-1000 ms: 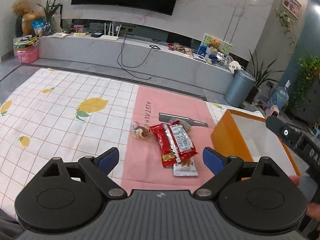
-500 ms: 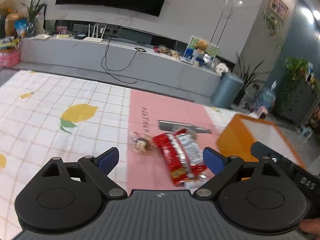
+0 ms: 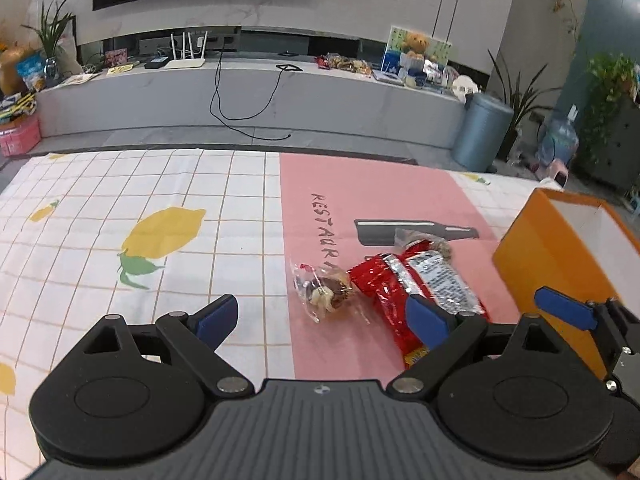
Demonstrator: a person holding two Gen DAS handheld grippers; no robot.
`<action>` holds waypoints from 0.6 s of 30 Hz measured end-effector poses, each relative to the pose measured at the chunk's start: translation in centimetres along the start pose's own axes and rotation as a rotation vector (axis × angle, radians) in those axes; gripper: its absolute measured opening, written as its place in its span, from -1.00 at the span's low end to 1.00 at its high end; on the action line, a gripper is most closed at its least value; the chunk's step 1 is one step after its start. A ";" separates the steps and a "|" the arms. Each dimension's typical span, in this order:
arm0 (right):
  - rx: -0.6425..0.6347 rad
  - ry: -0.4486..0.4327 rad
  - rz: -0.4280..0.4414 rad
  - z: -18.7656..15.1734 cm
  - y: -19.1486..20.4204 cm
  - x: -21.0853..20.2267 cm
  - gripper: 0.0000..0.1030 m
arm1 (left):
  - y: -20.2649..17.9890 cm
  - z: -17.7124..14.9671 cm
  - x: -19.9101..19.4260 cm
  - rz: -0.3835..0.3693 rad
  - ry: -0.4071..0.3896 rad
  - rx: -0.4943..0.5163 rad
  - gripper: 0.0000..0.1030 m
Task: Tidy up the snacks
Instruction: 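Grasp the red noodle bag with the right tool while the left tool grasps the small wrapped snack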
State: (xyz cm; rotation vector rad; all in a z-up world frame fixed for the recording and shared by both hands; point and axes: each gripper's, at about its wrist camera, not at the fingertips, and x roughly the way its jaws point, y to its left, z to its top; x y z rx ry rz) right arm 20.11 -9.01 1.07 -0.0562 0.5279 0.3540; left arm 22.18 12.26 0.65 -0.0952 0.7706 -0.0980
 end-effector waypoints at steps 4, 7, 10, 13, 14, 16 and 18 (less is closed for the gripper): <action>-0.030 0.005 -0.051 -0.9 0.7 1.4 0.94 | 0.0 0.2 1.7 0.009 0.034 0.010 1.00; -0.084 0.010 -0.075 -1.5 1.3 2.6 0.94 | 0.1 0.4 3.0 0.039 0.041 0.005 1.00; -0.131 0.006 -0.098 -2.3 1.7 3.9 0.94 | 0.3 0.6 4.5 0.038 0.053 0.008 1.00; -0.157 0.008 -0.100 -2.8 1.9 4.7 0.94 | 0.6 0.8 5.9 0.011 0.094 -0.022 1.00; -0.156 0.008 -0.099 -2.9 1.8 4.9 0.94 | 0.7 0.9 6.4 0.010 0.105 -0.042 1.00; -0.153 0.017 -0.097 -3.0 1.6 5.5 0.94 | 0.9 0.9 7.1 0.009 0.124 -0.075 1.00; -0.139 0.032 -0.107 -3.0 1.4 6.0 0.94 | 0.8 0.7 7.8 0.016 0.139 -0.106 0.98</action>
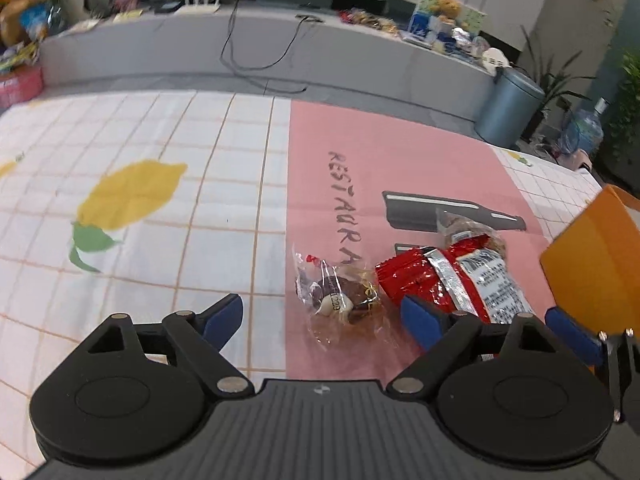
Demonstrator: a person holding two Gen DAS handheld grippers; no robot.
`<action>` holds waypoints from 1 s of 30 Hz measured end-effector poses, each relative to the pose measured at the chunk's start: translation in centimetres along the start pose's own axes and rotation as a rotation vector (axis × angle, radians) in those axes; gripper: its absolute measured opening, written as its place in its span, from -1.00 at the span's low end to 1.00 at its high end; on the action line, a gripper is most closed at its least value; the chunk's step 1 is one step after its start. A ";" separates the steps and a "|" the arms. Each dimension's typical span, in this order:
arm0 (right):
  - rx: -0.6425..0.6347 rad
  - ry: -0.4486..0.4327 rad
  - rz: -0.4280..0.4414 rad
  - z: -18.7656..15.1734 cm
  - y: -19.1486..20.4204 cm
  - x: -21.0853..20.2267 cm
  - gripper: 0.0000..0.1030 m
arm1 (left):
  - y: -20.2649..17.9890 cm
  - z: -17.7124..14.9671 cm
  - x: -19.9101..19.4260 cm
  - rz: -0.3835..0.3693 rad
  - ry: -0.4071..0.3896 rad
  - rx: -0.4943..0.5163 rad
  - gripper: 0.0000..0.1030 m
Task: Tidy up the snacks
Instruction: 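Grasp the red noodle bag with the right tool while the left tool grasps the small wrapped snack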
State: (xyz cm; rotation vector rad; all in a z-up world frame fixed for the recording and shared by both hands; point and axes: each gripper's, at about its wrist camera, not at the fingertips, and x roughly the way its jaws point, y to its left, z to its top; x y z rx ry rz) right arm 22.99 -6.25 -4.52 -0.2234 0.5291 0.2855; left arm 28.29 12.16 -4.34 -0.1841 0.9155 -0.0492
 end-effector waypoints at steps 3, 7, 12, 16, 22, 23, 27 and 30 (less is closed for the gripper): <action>0.033 0.021 0.011 0.1 -0.4 0.5 0.94 | -0.3 -0.2 1.1 0.020 0.027 -0.013 0.87; 0.066 0.040 0.027 0.0 -1.1 0.7 0.94 | -0.8 -0.1 1.4 0.041 -0.026 0.003 0.37; 0.103 0.052 0.047 -0.2 -2.0 0.9 0.94 | 0.0 0.0 0.9 0.046 -0.033 -0.082 0.01; 0.091 0.059 0.062 -0.2 -1.6 1.1 0.94 | 1.3 -0.1 0.0 0.034 -0.029 -0.135 0.00; -0.080 0.019 0.044 -0.2 0.7 0.6 0.94 | 2.6 -0.5 -1.4 0.043 -0.031 -0.149 -0.02; -0.098 0.013 0.037 -0.3 1.0 0.5 0.94 | 2.9 -0.7 -1.6 0.040 -0.030 -0.147 -0.02; -0.157 0.006 0.008 -0.3 1.9 0.5 0.94 | 3.9 -1.3 -2.3 0.016 -0.036 -0.138 -0.02; -0.191 0.020 -0.018 -0.4 2.4 0.8 0.94 | 4.5 -1.6 -2.6 0.016 -0.035 -0.120 -0.02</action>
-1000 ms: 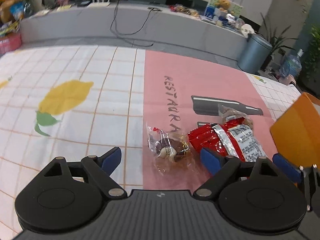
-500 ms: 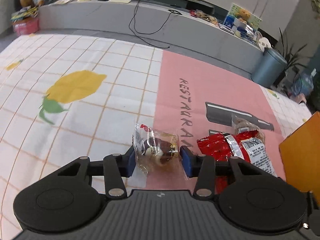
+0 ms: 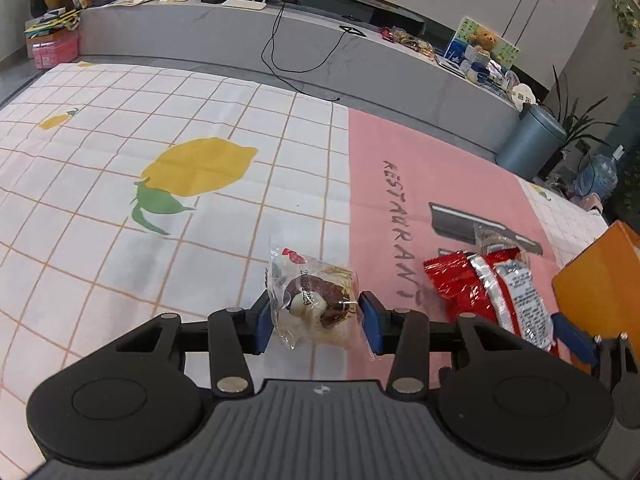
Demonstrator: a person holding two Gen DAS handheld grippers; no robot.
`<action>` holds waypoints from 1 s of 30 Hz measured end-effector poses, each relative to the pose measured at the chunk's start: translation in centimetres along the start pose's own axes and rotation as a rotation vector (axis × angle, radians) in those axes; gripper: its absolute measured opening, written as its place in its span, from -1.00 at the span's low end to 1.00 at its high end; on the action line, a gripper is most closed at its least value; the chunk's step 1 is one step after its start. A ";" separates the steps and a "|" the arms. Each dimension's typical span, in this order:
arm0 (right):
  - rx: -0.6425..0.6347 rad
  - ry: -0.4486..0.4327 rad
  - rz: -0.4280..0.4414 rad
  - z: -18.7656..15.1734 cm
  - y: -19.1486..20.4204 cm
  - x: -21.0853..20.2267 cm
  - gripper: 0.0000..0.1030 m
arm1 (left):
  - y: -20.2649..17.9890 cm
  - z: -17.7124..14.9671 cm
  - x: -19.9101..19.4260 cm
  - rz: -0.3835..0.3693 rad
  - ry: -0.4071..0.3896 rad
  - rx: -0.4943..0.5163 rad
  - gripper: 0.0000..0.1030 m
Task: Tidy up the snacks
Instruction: 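Grasp the red noodle bag with the right tool while the left tool grasps the small wrapped snack, then lift the red bag and small wrapped snack over the orange box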
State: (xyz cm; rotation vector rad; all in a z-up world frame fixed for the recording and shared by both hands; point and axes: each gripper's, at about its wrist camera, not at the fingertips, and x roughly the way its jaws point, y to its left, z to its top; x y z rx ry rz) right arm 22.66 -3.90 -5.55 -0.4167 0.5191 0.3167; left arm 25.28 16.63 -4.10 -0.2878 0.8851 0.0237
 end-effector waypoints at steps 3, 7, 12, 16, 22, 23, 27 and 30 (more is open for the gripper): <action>-0.015 0.015 -0.028 0.1 0.1 0.4 0.93 | 0.5 -0.2 0.0 0.010 -0.006 0.025 -0.02; -0.028 0.013 -0.051 0.2 0.1 0.3 0.91 | 1.5 -0.5 0.0 0.004 0.006 0.020 -0.02; -0.028 0.013 -0.044 0.2 0.1 0.2 0.87 | 2.2 -1.2 -0.2 0.000 0.003 0.036 -0.02; -0.030 0.005 -0.011 0.2 0.2 0.1 0.58 | 2.3 -1.3 -0.4 -0.001 0.002 0.044 -0.02; -0.073 -0.011 -0.011 0.1 0.8 -0.3 0.39 | 1.8 -1.5 -0.4 0.019 -0.004 0.080 -0.02; -0.077 -0.013 -0.011 0.0 0.9 -0.3 0.38 | 1.8 -1.5 -0.4 0.019 -0.006 0.081 -0.02; -0.079 -0.022 -0.010 0.0 0.8 -0.5 0.35 | 2.2 -1.6 -0.6 0.004 -0.023 0.043 -0.03; -0.080 -0.055 -0.008 0.0 0.9 -1.1 0.34 | 2.2 -1.7 -1.4 -0.032 -0.080 0.048 -0.03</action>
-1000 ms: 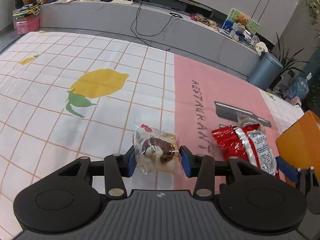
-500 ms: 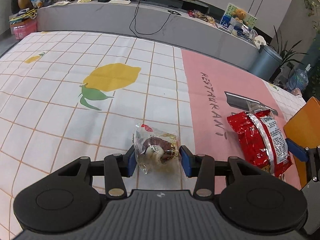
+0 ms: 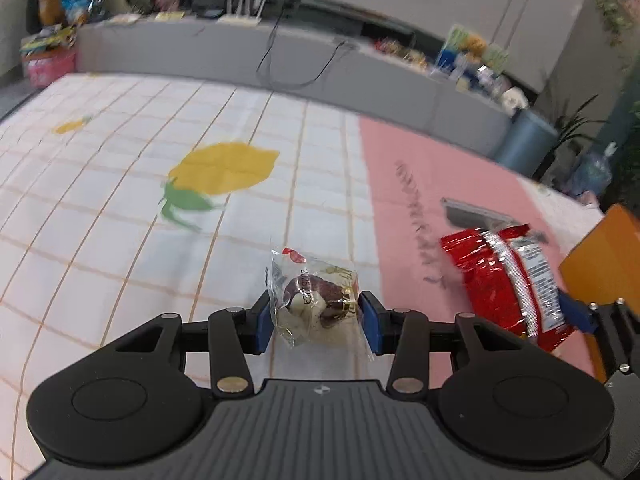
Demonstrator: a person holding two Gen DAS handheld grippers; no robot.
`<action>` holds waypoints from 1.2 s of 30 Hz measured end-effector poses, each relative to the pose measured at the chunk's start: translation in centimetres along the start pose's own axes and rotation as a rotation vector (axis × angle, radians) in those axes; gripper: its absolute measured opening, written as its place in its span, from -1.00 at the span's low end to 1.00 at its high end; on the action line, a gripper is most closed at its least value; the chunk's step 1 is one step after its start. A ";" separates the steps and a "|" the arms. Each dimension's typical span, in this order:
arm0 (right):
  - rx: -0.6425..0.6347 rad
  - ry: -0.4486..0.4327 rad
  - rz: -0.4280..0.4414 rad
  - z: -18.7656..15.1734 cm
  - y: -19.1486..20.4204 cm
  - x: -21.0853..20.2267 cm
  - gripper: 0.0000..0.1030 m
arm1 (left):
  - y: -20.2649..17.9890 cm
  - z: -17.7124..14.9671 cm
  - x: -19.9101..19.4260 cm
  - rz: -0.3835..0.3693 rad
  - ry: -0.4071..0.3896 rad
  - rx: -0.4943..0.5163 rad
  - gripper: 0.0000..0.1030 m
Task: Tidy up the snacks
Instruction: 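Lift the red bag and small wrapped snack over the orange box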
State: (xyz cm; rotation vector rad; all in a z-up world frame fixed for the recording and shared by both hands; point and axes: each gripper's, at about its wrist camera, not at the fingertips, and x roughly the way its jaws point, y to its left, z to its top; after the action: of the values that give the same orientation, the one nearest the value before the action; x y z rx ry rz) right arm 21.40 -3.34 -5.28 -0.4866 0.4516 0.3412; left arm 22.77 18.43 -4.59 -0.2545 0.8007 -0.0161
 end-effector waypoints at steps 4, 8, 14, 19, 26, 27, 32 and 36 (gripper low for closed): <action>-0.012 -0.042 -0.005 0.0 0.3 -0.7 0.34 | -0.7 0.2 -1.4 -0.049 -0.065 0.024 -0.03; 0.050 -0.046 -0.002 0.1 -0.2 -1.1 0.34 | -1.0 0.7 -2.5 -0.089 -0.113 0.004 -0.03; 0.086 -0.128 -0.022 0.4 -0.7 -2.9 0.34 | -1.6 0.8 -4.5 -0.132 -0.223 0.021 -0.03; 0.129 -0.170 -0.022 1.0 -1.5 -4.6 0.34 | -2.2 0.9 -6.5 -0.141 -0.302 0.016 -0.03; 0.233 -0.222 -0.036 1.8 -3.0 -7.4 0.34 | -4.1 1.4 -9.4 -0.140 -0.392 -0.066 -0.03; 0.262 -0.233 -0.037 2.1 -3.4 -8.0 0.34 | -4.5 1.4 -9.8 -0.140 -0.402 -0.075 -0.03; 0.391 -0.302 -0.037 3.4 -6.3 -11.7 0.34 | -6.4 1.0 -11.7 -0.131 -0.457 -0.076 -0.03; 0.473 -0.349 -0.046 3.6 -9.4 -14.7 0.34 | -8.0 0.6 -13.5 -0.128 -0.497 -0.068 -0.03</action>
State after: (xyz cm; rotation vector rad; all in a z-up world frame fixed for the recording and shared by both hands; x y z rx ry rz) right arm 14.05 -12.34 8.24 0.0265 0.1690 0.2567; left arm 14.41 12.25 7.20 -0.3563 0.2904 -0.0446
